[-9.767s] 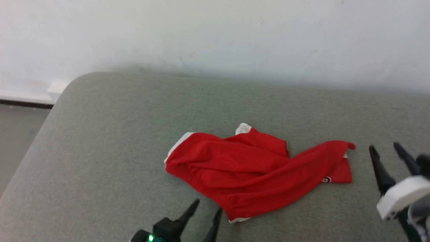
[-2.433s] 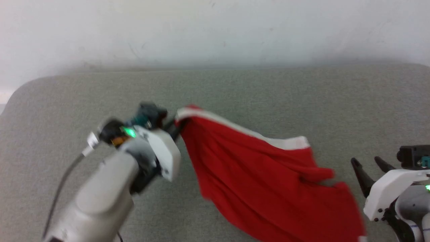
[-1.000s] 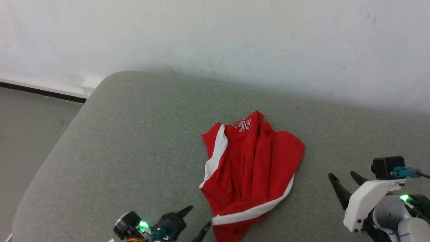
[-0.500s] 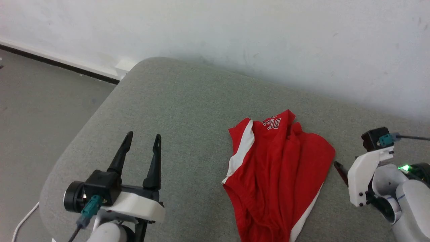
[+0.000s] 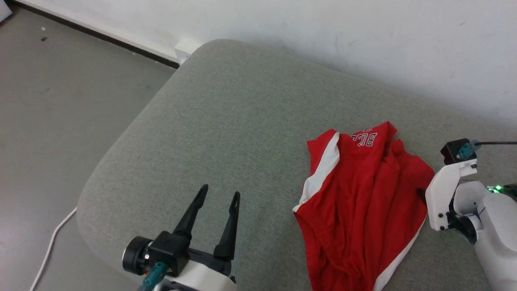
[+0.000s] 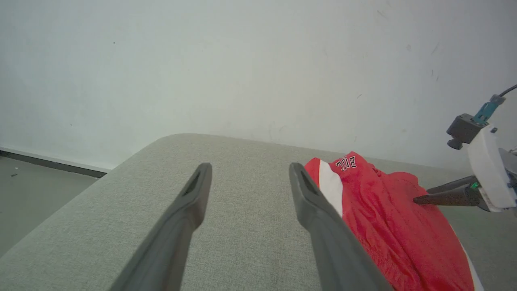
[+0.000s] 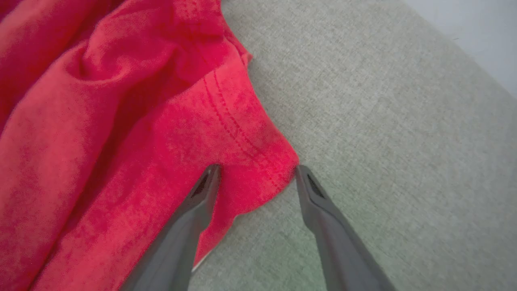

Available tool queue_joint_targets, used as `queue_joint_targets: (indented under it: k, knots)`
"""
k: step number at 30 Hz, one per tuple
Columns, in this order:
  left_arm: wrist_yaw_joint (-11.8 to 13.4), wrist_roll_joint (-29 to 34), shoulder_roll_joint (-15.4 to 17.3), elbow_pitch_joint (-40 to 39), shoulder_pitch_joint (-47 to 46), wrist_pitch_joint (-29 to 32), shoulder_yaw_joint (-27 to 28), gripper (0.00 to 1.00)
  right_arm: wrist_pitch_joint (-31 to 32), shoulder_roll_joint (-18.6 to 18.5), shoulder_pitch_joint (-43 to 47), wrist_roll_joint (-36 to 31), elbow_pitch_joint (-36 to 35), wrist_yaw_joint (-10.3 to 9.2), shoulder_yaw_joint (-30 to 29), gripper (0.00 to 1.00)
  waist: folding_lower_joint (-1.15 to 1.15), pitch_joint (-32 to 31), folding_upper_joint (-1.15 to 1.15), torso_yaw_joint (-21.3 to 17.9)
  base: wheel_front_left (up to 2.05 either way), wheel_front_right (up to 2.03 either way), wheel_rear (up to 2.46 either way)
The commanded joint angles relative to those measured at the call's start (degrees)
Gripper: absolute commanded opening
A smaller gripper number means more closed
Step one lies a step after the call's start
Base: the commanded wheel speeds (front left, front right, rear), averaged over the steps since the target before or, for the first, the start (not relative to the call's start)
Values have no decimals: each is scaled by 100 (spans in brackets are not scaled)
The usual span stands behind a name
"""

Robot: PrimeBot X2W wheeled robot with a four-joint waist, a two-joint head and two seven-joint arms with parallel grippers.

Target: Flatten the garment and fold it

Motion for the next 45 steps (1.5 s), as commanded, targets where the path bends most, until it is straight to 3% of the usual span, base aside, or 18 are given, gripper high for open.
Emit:
queue_joint_targets:
  k: [1,3,10,18,27,32,33,39,45]
  knots:
    - [-137,137,-110,71,63,-26,7,100,-106,51,-140,-19,201,-5,52,100,-1,117,0,113,0,0,0]
    - [-243,218,-209,139,66,-26,19,100,-186,91,-202,8,374,-5,130,0,-1,125,0,89,0,0,0]
    - [-478,382,-379,288,79,-27,129,100,-557,0,-268,117,660,-5,262,0,-1,12,0,-203,0,0,0]
    - [-648,499,-451,399,255,-27,382,100,-738,-390,110,372,434,-5,-53,0,-1,-353,0,-960,0,0,0]
    - [-766,545,-552,431,427,-27,563,100,431,-887,1501,297,-912,-5,-1178,0,-1,-525,0,-1841,0,0,0]
    - [-836,554,-602,484,348,-27,590,100,1283,-589,2547,-27,-1999,-5,-2123,0,-1,-434,0,-2088,0,0,0]
    - [-852,558,-609,505,321,-27,585,100,1278,-495,2678,-96,-2287,-5,-2208,98,-1,-410,0,-2119,0,0,0]
    - [-1002,414,-643,917,104,-26,342,100,521,265,2895,-309,-3898,-5,-2638,100,-1,-296,0,-2327,0,0,0]
    - [-1080,350,-608,1646,-604,608,23,100,-452,587,3107,-230,-4914,-5,-2384,100,-1,-114,0,-2653,0,0,0]
